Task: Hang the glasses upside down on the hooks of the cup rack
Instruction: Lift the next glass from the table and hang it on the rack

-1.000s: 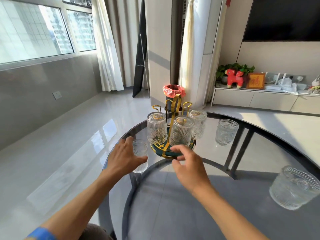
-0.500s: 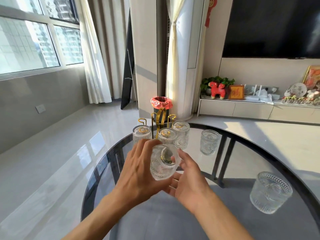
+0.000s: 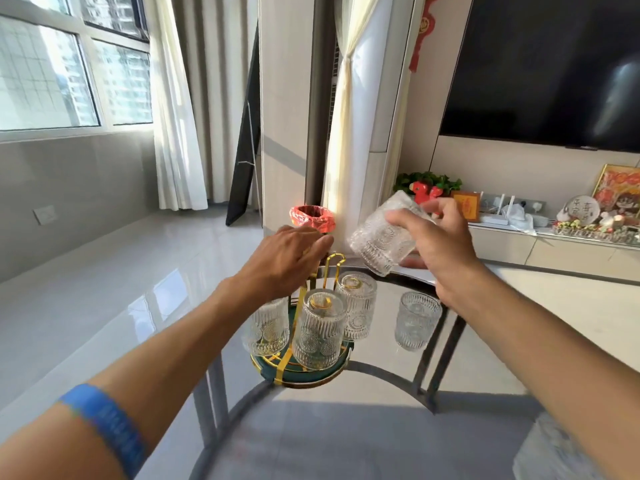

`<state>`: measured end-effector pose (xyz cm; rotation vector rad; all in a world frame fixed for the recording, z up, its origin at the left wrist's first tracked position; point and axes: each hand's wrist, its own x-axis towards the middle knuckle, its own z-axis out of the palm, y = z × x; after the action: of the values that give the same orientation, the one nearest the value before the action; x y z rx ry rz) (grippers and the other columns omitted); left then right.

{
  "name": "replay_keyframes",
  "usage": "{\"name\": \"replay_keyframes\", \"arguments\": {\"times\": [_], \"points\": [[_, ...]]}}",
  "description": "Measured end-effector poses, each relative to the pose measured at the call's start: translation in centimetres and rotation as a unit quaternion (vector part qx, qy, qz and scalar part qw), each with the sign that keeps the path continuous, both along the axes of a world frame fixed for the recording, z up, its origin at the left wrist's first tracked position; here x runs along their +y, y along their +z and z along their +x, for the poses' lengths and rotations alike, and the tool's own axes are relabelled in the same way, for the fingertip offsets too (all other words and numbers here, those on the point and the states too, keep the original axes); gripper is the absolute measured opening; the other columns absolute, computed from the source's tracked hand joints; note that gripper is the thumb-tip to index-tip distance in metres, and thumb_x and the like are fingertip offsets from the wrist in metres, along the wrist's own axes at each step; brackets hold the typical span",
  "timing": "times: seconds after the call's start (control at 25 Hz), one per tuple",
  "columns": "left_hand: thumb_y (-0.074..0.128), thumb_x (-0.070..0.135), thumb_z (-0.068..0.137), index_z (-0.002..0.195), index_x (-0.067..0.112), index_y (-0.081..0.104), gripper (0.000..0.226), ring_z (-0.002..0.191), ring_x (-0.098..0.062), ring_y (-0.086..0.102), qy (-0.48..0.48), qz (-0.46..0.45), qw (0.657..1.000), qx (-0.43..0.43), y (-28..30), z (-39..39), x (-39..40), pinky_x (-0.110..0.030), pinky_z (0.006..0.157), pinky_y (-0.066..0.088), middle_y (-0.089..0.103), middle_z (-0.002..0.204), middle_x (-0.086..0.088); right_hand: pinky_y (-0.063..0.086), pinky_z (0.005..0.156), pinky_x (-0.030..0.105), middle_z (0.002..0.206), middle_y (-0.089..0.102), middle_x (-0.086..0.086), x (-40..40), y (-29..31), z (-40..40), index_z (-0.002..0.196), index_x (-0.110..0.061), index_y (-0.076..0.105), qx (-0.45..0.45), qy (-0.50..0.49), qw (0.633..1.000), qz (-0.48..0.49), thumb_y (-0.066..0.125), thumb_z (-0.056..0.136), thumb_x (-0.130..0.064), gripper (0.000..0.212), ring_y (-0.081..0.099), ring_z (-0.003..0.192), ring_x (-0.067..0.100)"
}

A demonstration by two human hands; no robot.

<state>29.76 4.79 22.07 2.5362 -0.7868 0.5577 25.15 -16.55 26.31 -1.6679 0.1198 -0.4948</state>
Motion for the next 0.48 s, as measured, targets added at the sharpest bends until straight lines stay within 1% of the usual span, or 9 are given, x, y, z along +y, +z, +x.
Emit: {"name": "replay_keyframes", "arguments": {"times": [0.08,0.12,0.2,0.28,0.32,0.36,0.44,0.48], "points": [[0.023,0.049,0.103,0.085,0.004,0.061,0.062,0.089,-0.031,0.063,-0.02,0.012,1.0,-0.001,-0.7,2.7,0.2,-0.047,0.078,0.049,0.07,0.1,-0.019,0.059,0.073,0.052,0.105,0.057,0.001,0.9,0.8,3.7,0.098,-0.027,0.048,-0.034,-0.003,0.994,-0.107,0.078,0.049,-0.049,0.062,0.062,0.097,0.028],[0.021,0.052,0.102,0.084,0.003,0.062,0.067,0.087,-0.031,0.064,-0.024,0.004,1.0,-0.015,-1.1,3.7,0.4,-0.046,0.075,0.05,0.071,0.098,-0.02,0.057,0.076,0.054,0.101,0.055,-0.003,1.4,0.8,5.3,0.099,-0.027,0.048,-0.038,0.001,0.989,-0.14,0.079,0.048,-0.049,0.063,0.06,0.099,0.028],[0.017,0.059,0.099,0.081,0.003,0.064,0.075,0.08,-0.032,0.065,-0.029,-0.038,0.998,-0.04,-1.9,5.2,0.8,-0.044,0.07,0.049,0.072,0.09,-0.022,0.056,0.075,0.05,0.095,0.05,-0.011,2.2,0.1,8.6,0.1,-0.026,0.049,-0.038,0.019,0.984,-0.173,0.082,0.052,-0.044,0.061,0.056,0.1,0.026],[0.02,0.06,0.099,0.079,0.003,0.068,0.077,0.07,-0.033,0.066,-0.044,-0.084,0.995,-0.032,-2.3,5.9,1.3,-0.044,0.063,0.05,0.071,0.08,-0.022,0.052,0.069,0.037,0.094,0.049,-0.016,2.4,-1.1,10.9,0.101,-0.025,0.051,-0.037,0.027,0.976,-0.211,0.084,0.056,-0.038,0.057,0.054,0.098,0.023],[0.024,0.058,0.1,0.082,0.004,0.071,0.075,0.068,-0.033,0.067,-0.051,-0.102,0.993,-0.02,-2.3,6.2,1.3,-0.043,0.061,0.051,0.072,0.079,-0.022,0.049,0.069,0.034,0.094,0.05,-0.015,2.3,-1.8,11.8,0.1,-0.025,0.052,-0.033,0.025,0.973,-0.227,0.084,0.057,-0.036,0.055,0.053,0.097,0.022],[0.027,0.056,0.101,0.085,0.005,0.074,0.071,0.067,-0.032,0.069,-0.053,-0.113,0.992,-0.012,-2.3,6.5,1.2,-0.043,0.061,0.052,0.073,0.079,-0.021,0.048,0.07,0.034,0.096,0.053,-0.011,2.2,-2.5,12.5,0.1,-0.025,0.053,-0.027,0.021,0.971,-0.238,0.084,0.057,-0.034,0.054,0.053,0.097,0.022],[0.03,0.052,0.102,0.087,0.007,0.075,0.065,0.068,-0.03,0.07,-0.052,-0.124,0.991,-0.011,-2.3,6.5,1.0,-0.044,0.062,0.053,0.074,0.08,-0.02,0.048,0.072,0.036,0.107,0.055,-0.005,1.8,-3.9,13.3,0.101,-0.025,0.055,-0.01,0.023,0.97,-0.243,0.085,0.059,-0.032,0.052,0.052,0.099,0.022],[0.031,0.051,0.102,0.087,0.007,0.075,0.064,0.068,-0.03,0.07,-0.054,-0.126,0.991,-0.014,-2.3,6.5,0.9,-0.045,0.062,0.053,0.074,0.08,-0.02,0.048,0.07,0.035,0.111,0.055,-0.003,1.8,-4.5,13.4,0.102,-0.025,0.055,-0.003,0.029,0.969,-0.246,0.085,0.059,-0.031,0.052,0.052,0.1,0.022]]}}
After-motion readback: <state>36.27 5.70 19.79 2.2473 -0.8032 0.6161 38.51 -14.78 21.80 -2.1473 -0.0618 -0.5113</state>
